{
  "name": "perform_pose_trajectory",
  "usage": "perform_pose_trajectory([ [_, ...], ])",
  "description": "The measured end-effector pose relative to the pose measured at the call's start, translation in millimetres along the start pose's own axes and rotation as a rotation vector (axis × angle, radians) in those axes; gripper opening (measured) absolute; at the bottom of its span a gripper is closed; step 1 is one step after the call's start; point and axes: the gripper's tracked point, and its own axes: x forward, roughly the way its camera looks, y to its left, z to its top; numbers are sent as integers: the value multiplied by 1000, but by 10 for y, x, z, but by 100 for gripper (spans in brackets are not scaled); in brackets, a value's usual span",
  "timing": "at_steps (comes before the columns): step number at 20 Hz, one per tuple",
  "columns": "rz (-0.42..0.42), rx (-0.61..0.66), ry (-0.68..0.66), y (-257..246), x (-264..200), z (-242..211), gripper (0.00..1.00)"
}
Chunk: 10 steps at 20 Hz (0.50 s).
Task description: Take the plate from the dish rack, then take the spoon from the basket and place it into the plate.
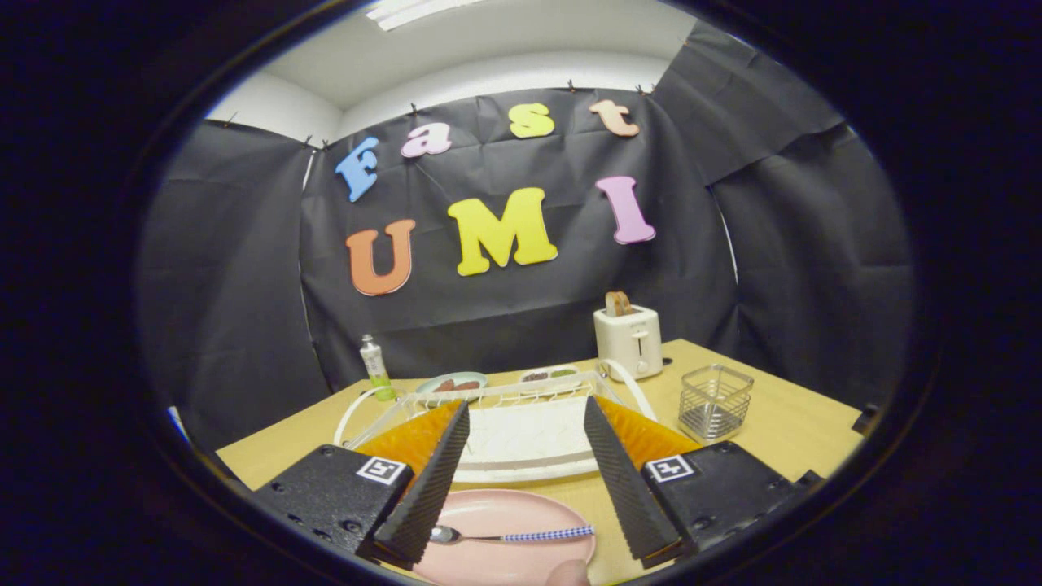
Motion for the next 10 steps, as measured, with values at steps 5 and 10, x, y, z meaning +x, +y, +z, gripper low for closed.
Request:
perform_pose_trajectory([
  [5, -22, -93, -78, 36, -172, 242, 100],
  [10, -5, -125, -99, 135, -353, 308, 100],
])
